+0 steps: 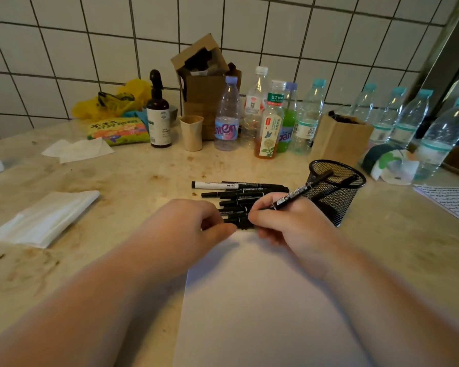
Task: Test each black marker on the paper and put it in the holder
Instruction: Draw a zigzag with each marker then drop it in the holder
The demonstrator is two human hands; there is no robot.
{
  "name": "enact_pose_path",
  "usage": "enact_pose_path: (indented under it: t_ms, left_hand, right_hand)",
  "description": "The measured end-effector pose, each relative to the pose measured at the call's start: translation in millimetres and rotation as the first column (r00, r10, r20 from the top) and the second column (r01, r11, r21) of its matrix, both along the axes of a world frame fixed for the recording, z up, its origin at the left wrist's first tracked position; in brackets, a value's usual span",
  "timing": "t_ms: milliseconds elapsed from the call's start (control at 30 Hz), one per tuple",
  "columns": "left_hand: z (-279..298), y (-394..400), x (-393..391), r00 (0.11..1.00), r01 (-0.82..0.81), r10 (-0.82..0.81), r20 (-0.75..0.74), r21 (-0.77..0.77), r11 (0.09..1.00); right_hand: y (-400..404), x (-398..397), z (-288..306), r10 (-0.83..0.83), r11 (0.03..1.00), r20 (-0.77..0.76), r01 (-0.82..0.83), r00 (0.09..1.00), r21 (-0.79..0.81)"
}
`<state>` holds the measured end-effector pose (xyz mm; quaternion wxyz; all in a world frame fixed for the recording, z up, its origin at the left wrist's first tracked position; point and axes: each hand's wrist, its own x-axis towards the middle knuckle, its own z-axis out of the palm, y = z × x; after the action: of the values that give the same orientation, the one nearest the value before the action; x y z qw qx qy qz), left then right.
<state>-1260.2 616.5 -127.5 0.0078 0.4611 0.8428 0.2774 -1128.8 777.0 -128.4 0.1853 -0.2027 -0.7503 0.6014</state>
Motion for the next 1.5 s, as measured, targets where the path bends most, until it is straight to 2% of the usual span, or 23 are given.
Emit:
enact_pose_path:
  t_ms: [133, 200, 267, 367, 467, 567, 700, 800, 833, 900, 967, 1033, 1100, 1167, 1233, 1333, 1500]
  left_hand:
    - [4.5, 1.3, 11.3, 0.975, 0.111, -0.124, 0.186, 0.083, 0.99]
    - [5.4, 0.7, 11.0, 0.969, 0.106, -0.115, 0.221, 0.054, 0.993]
    - [6.7, -0.9, 6.9, 0.974, 0.082, -0.087, 0.21, 0.031, 0.996]
    - [8.3, -2.2, 5.2, 0.978, 0.077, -0.084, 0.193, 0.041, 0.996]
    - [9.2, -1.5, 10.7, 0.968, 0.128, -0.141, 0.208, 0.075, 0.989]
    - [14.1, -2.9, 9.6, 0.944, 0.166, -0.167, 0.284, 0.028, 0.986]
    - [26.2, -9.7, 6.0, 0.798, 0.324, -0.317, 0.512, 0.078, 0.943]
    - [33.2, -22.5, -5.0, 0.663, 0.36, -0.347, 0.663, 0.124, 0.925]
    - [34.4, -25.3, -10.4, 0.616, 0.309, -0.332, 0.715, 0.168, 0.936]
    - [34.1, -24.4, -20.7, 0.58, 0.072, -0.228, 0.782, 0.229, 0.971]
    - [28.2, -16.6, -25.4, 0.689, -0.147, -0.045, 0.723, 0.201, 0.969]
    - [20.4, -8.9, -23.9, 0.845, -0.236, 0.143, 0.515, 0.121, 0.964]
    - [14.3, -5.3, -20.9, 0.935, -0.259, 0.247, 0.256, 0.013, 0.966]
    - [11.2, -3.3, -18.5, 0.955, -0.271, 0.277, 0.11, -0.064, 0.96]
    - [6.8, -1.8, -17.7, 0.958, -0.276, 0.281, 0.064, -0.072, 0.958]
    - [-2.2, 0.0, -18.4, 0.954, -0.289, 0.291, 0.073, -0.039, 0.957]
    - [-9.3, 3.7, -21.8, 0.938, -0.335, 0.341, 0.062, -0.09, 0.938]
  right_hand:
    - [-3.8, 6.0, 2.7, 0.195, 0.952, -0.104, -0.214, 0.975, -0.22]
    - [-4.7, 5.0, 5.2, 0.177, 0.923, -0.135, -0.212, 0.975, -0.32]
    - [-3.7, 3.6, 7.3, 0.085, 0.916, -0.146, -0.135, 0.986, -0.378]
    - [-4.7, 2.5, 7.4, 0.019, 0.913, -0.182, -0.092, 0.983, -0.397]
    - [-8.8, 1.5, 6.3, 0.063, 0.919, -0.224, -0.144, 0.973, -0.368]
    - [-8.2, 2.3, 7.5, 0.078, 0.924, -0.251, -0.165, 0.965, -0.346]
    - [-9.1, 3.1, 8.5, 0.134, 0.923, -0.295, -0.228, 0.946, -0.31]
    - [-3.5, 5.3, 10.7, 0.026, 0.899, -0.37, -0.183, 0.929, -0.397]
    - [1.4, 7.6, 10.7, -0.025, 0.893, -0.386, -0.154, 0.922, -0.424]
    - [7.7, 11.2, 9.1, -0.078, 0.9, -0.363, -0.091, 0.928, -0.427]
    - [5.3, 9.8, 4.2, -0.043, 0.93, -0.286, -0.067, 0.957, -0.362]
    - [-1.7, 5.2, -0.3, -0.004, 0.958, -0.195, -0.052, 0.981, -0.284]
    - [-5.8, 1.8, -4.5, 0.003, 0.98, -0.117, -0.026, 0.993, -0.196]
    - [-7.1, 0.6, -8.2, -0.02, 0.991, -0.08, 0.01, 0.997, -0.13]
    - [-8.3, -0.5, -10.9, -0.058, 0.993, -0.071, 0.05, 0.996, -0.102]
    - [-10.8, -2.6, -12.6, -0.077, 0.996, -0.048, 0.075, 0.996, -0.054]
    - [-11.6, -3.8, -13.4, -0.073, 0.996, -0.053, 0.07, 0.996, -0.049]
